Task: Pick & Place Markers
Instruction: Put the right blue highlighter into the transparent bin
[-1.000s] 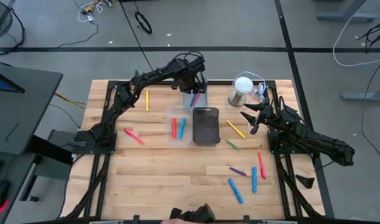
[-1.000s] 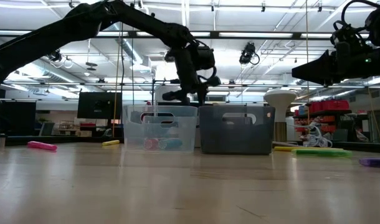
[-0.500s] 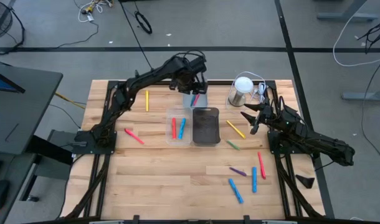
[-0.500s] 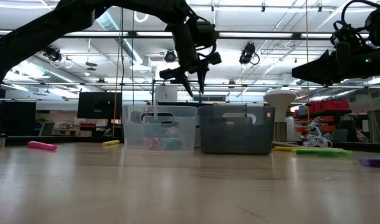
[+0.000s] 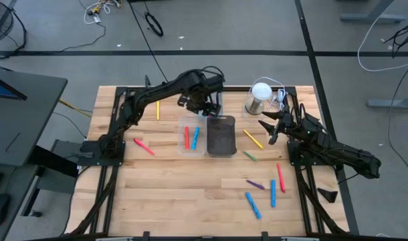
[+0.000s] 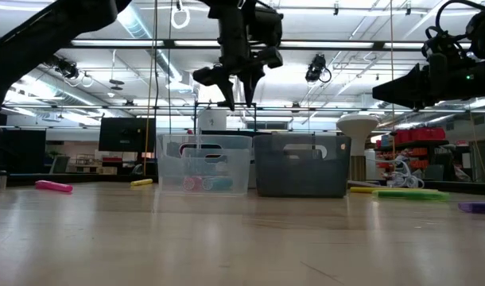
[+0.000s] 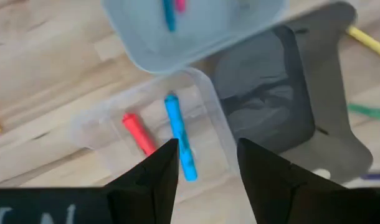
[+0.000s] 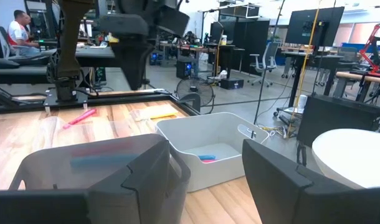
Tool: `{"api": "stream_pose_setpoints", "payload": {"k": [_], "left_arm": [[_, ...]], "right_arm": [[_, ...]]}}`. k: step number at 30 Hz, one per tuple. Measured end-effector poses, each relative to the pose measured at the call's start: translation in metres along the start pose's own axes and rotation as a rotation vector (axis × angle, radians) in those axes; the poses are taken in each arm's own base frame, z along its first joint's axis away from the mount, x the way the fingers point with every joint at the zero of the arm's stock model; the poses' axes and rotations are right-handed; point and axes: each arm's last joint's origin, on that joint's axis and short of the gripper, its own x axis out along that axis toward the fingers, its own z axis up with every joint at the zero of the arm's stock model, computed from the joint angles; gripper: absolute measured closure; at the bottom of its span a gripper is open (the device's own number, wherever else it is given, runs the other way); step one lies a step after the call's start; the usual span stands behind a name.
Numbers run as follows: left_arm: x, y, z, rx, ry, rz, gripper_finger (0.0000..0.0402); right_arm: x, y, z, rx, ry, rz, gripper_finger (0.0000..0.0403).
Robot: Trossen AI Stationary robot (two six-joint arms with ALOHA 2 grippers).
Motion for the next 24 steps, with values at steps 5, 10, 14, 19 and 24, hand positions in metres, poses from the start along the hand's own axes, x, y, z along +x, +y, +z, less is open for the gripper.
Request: {"api": "stream_pose_setpoints", "payload": {"k": [5,10,14,19,24], "left_arm": [[0.001,-0.017,-0.018,0.06,-0.012,0.006,0.0232],[0.002,-0.033,-0.039,0.133,-0.004,0.001,0.0232],[0.002,-0.04,-0.053,0.194,0.017,0.016,0.0232],[0.003,-0.049,-0.068,0.323,0.031,0.017,0.0232],[0.003,-0.06,-0.087,0.549,0.064,-0.014,0.0232]], "right_arm": [[0.0,0.0,0.0,0.0,0.0,0.0,0.0195],[0.0,0.0,0.0,0.0,0.0,0.0,0.0195],[0.0,0.0,0.0,0.0,0.0,0.0,0.0195],[0.0,0.0,0.0,0.0,0.0,0.001,0.0195],[0.0,0.0,0.0,0.0,-0.001,0.0,0.0195]]}}
